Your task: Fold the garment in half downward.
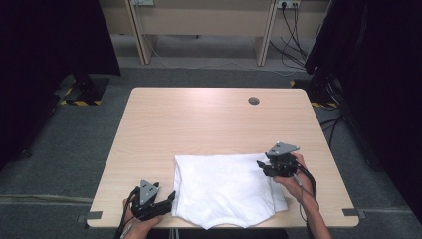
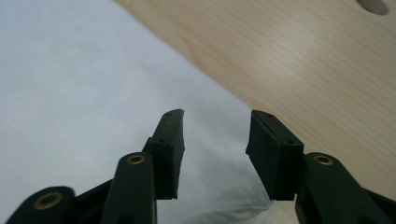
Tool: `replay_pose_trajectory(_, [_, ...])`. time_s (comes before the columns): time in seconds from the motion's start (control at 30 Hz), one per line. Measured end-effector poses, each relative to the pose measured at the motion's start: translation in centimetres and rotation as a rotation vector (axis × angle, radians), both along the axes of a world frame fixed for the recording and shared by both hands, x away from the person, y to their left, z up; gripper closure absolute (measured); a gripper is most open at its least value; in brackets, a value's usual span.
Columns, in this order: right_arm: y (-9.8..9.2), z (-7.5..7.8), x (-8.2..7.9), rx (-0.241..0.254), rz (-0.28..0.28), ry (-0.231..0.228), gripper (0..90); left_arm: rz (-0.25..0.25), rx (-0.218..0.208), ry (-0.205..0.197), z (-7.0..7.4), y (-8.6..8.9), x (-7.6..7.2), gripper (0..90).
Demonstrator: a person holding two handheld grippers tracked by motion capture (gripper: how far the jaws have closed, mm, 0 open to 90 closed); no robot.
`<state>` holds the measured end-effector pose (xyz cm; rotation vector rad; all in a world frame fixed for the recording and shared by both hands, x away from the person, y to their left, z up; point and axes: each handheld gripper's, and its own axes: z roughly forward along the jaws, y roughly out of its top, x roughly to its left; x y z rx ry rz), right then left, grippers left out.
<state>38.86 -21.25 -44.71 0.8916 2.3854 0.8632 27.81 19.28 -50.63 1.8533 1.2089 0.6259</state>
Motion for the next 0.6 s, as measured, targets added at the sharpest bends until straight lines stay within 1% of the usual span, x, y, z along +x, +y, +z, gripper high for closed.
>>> replay_pose_trajectory(0.07, [0.3,-0.3,-0.1,-0.029,0.032,0.006,60.4,0.0,0.0,-0.001,0.0,0.0,0.0,32.0])
replay_pose_trajectory(0.13, [0.4,-0.8,0.2,-0.038,0.043,0.032,62.3,-0.002,-0.001,-0.002,0.0,0.0,0.0,32.1])
replay_pose_trajectory(0.2, [0.3,-1.5,0.7,-0.063,0.044,0.062,65.2,-0.004,0.0,-0.002,0.0,0.0,0.0,32.1])
replay_pose_trajectory(0.23, [0.2,-1.8,0.9,-0.053,0.046,0.072,68.1,-0.006,-0.001,-0.002,0.0,0.0,0.0,32.4])
replay_pose_trajectory(0.27, [-0.1,-1.9,1.1,-0.023,0.05,0.092,70.6,-0.008,0.0,-0.002,0.0,0.0,0.0,33.0])
replay_pose_trajectory(0.3, [-0.2,-1.9,1.2,-0.014,0.059,0.1,74.7,-0.009,-0.001,-0.002,0.0,0.0,0.0,33.7])
replay_pose_trajectory(0.33, [-0.2,-1.9,1.2,-0.011,0.066,0.102,79.0,-0.01,-0.001,-0.002,0.0,0.0,0.0,34.2])
replay_pose_trajectory(0.4, [0.2,-1.9,0.9,-0.034,0.076,0.097,84.1,-0.012,-0.002,-0.003,0.0,0.0,-0.1,34.6])
replay_pose_trajectory(0.43, [0.4,-1.8,0.9,-0.044,0.074,0.097,85.3,-0.016,-0.003,-0.005,0.0,0.0,-0.1,35.5])
replay_pose_trajectory(0.5, [0.5,-1.7,1.0,-0.042,0.065,0.115,87.7,-0.02,-0.005,-0.007,0.0,0.0,-0.1,37.5])
replay_pose_trajectory(0.53, [0.4,-1.6,1.1,-0.033,0.056,0.125,89.3,-0.022,-0.005,-0.009,0.0,0.0,-0.1,38.7])
replay_pose_trajectory(0.6, [0.0,-1.4,1.4,-0.002,0.032,0.117,90.0,-0.025,-0.007,-0.01,0.0,0.0,-0.1,39.7])
